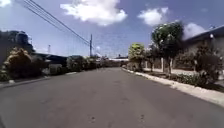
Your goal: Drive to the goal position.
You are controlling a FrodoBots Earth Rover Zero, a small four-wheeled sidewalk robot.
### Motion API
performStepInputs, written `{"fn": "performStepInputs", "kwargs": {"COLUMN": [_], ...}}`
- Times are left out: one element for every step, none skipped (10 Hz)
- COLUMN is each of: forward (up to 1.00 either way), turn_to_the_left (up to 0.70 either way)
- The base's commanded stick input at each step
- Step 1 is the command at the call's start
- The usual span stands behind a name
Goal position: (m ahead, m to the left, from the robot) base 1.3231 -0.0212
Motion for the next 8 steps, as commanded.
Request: {"fn": "performStepInputs", "kwargs": {"forward": [0.45, 0.45, 0.45, 0.45, 0.45, 0.45, 0.45, 0.45], "turn_to_the_left": [0.00, 0.00, 0.00, 0.00, 0.00, 0.00, 0.00, 0.00]}}
